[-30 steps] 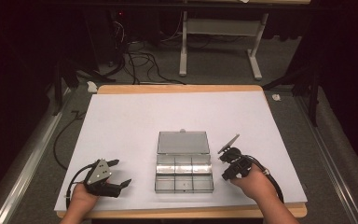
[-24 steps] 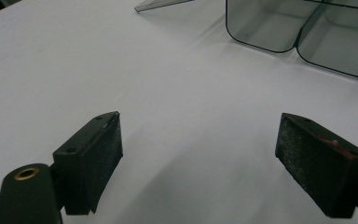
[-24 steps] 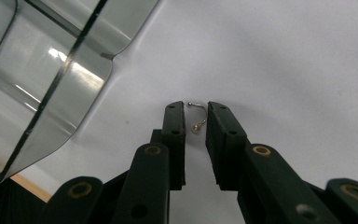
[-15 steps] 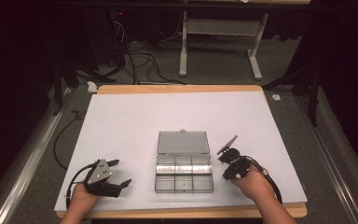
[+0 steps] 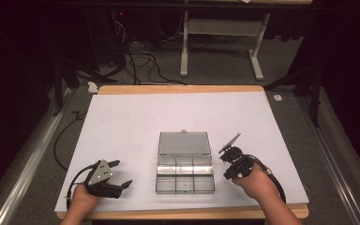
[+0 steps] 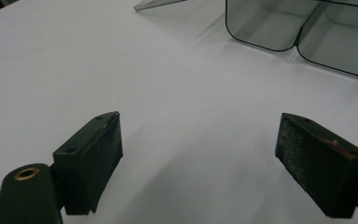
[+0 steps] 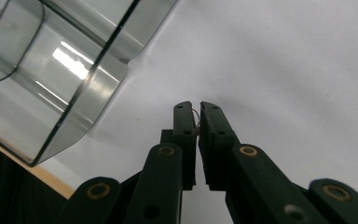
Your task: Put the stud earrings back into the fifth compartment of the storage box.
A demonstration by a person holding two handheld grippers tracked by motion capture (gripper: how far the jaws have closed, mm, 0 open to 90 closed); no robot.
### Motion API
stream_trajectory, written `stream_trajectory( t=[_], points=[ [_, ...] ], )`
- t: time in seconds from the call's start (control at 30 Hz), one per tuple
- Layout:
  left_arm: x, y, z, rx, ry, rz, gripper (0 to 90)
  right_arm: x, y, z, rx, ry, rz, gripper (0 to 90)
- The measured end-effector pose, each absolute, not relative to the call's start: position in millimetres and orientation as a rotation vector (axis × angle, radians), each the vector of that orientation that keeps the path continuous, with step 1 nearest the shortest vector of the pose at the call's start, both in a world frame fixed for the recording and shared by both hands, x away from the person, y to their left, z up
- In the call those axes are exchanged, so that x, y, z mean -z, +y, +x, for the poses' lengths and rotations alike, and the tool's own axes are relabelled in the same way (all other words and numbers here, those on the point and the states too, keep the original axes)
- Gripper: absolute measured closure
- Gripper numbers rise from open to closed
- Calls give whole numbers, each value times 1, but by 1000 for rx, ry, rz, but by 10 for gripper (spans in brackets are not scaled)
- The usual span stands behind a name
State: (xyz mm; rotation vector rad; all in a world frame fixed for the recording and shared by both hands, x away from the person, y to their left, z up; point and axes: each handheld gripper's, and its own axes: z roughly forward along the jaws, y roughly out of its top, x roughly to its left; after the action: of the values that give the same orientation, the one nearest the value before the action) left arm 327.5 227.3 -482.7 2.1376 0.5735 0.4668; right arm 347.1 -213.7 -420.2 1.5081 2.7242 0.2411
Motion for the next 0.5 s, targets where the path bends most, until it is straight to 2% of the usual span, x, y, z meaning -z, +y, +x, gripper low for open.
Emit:
stream_trajectory(
  t=[0.5],
  points=[
    [483,227,328,-467,573,2138,153,399,-200,347,-242,2744,1459,865]
  ],
)
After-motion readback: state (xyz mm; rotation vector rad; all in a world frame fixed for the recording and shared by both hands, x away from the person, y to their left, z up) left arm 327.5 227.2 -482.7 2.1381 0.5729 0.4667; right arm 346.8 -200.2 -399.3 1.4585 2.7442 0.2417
